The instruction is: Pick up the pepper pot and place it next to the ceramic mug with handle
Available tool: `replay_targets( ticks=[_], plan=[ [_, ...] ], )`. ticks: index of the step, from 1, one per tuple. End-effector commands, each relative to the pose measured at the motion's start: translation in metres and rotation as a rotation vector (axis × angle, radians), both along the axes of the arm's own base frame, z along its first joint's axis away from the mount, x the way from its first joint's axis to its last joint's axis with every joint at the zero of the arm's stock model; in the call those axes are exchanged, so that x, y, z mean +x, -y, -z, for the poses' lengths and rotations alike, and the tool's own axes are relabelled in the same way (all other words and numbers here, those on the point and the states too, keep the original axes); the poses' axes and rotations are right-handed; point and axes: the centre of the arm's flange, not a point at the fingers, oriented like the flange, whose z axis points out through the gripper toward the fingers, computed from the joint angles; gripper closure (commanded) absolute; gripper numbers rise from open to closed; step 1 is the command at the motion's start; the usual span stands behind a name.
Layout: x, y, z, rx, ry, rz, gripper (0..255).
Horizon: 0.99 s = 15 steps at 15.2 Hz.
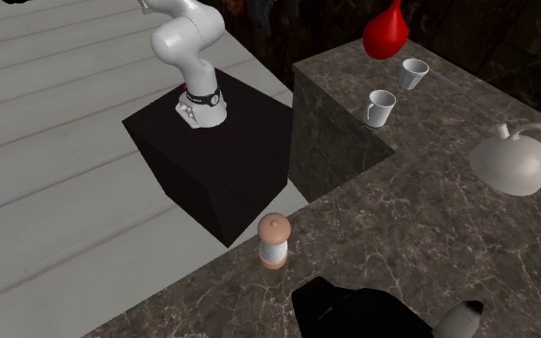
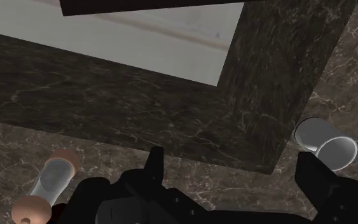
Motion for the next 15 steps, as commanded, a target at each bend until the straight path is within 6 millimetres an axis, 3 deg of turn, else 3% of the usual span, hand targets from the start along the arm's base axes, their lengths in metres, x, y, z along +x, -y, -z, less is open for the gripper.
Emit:
replay_targets(
  ticks=[1,15],
  plan=[
    [0.000,0.000,0.000,0.000,0.000,0.000,0],
    [0.103,0.115,0.086,-0.117,-0.052,-0.041,0]
  ],
)
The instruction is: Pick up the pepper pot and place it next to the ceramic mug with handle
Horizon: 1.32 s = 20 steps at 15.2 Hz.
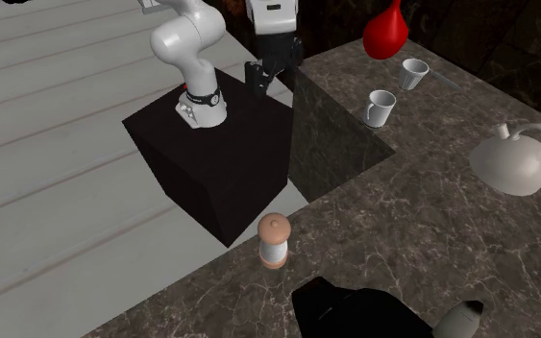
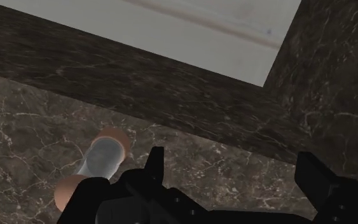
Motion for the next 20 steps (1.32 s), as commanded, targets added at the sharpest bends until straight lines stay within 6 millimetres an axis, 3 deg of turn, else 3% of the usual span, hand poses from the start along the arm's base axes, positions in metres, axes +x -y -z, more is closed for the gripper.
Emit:
replay_targets(
  ticks=[1,18,20],
  plan=[
    [0.015,0.018,0.012,-0.018,-0.007,-0.007,0],
    [0.141,0.166,0.103,-0.161,-0.070,-0.056,0],
    [0.142,0.168,0.109,-0.162,-0.070,-0.057,0]
  ],
)
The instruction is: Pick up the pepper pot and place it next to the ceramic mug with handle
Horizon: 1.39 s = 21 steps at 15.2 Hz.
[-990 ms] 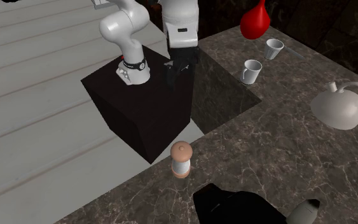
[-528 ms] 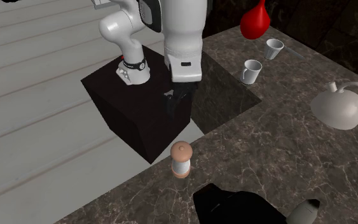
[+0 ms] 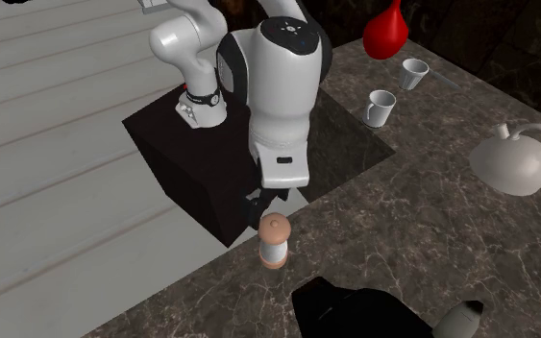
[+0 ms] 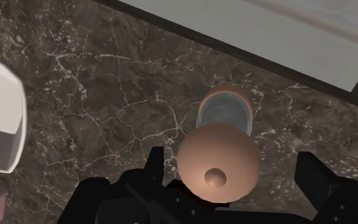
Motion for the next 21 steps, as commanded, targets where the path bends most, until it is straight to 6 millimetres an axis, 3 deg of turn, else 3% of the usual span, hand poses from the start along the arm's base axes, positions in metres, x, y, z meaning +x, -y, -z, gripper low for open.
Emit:
replay_targets(
  ticks=[1,6,14,15,21],
  plan=[
    [0.002,0.003,0.009,-0.003,-0.001,-0.001,0],
    [0.003,0.008,0.038,-0.003,-0.001,-0.001,0],
    [0.003,0.008,0.038,-0.003,-0.001,-0.001,0],
    [0.003,0.008,0.038,-0.003,-0.001,-0.001,255],
    [0.003,0.008,0.037,-0.003,-0.001,-0.001,255]
  ],
)
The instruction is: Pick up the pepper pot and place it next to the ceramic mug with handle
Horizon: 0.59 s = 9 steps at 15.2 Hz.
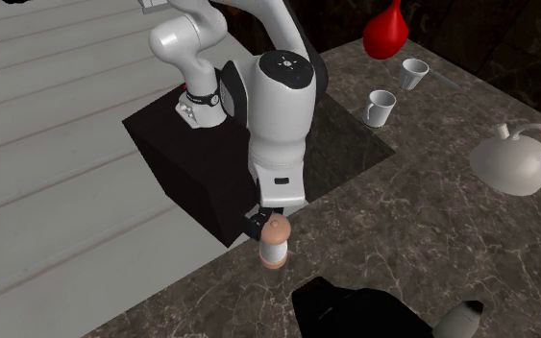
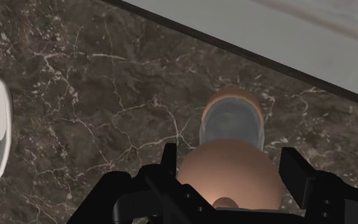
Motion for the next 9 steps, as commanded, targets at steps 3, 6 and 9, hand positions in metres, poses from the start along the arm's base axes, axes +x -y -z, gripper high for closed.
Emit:
replay_targets(
  ticks=[3,6,9],
  plan=[
    [0.000,0.000,0.000,0.000,0.000,0.000,255],
    [0.000,0.000,-0.015,0.000,0.000,0.000,255],
    [0.000,0.000,-0.031,0.000,0.000,0.000,255]
  ],
)
